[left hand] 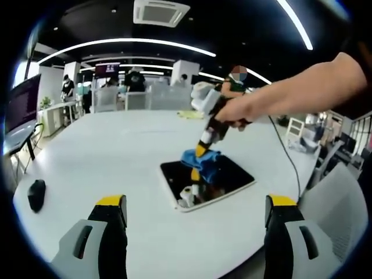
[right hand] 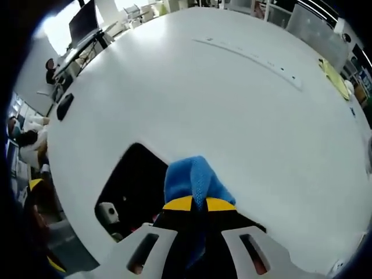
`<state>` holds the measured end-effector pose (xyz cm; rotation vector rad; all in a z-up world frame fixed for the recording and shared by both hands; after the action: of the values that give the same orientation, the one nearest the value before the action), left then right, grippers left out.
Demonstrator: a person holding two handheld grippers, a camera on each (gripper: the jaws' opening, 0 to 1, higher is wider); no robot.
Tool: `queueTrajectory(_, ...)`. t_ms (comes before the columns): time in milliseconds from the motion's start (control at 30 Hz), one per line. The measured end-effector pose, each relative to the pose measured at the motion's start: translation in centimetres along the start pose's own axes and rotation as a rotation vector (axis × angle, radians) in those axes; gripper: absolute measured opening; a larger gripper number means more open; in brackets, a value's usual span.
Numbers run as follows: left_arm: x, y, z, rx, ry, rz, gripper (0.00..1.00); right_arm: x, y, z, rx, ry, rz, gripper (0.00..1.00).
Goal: Wipe the mirror surface with the cleaning cloth until all visible marks leave the cleaned area.
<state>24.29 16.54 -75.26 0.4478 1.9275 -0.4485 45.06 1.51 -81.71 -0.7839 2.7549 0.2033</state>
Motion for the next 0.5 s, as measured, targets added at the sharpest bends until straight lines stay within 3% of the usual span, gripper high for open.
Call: queueTrajectory(500,0.0,0.0,0.0,0.0,-0.002,0.002,0.99,-2.8,3.3,1.3,-0.018,0.005,-0.078,0.01)
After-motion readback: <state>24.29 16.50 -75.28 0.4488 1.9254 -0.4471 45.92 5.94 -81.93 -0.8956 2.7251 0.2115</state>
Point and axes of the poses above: the point that each gripper's makers call its tool centre point, and the gripper's own axes: z roughly forward along the fingers, y roughly to its left, x roughly out of its underside, the point moved 3 cm from there along -z, roughly backward along the fingers, and after that the axes turned 3 degrees about z, right-handed, at the moved point
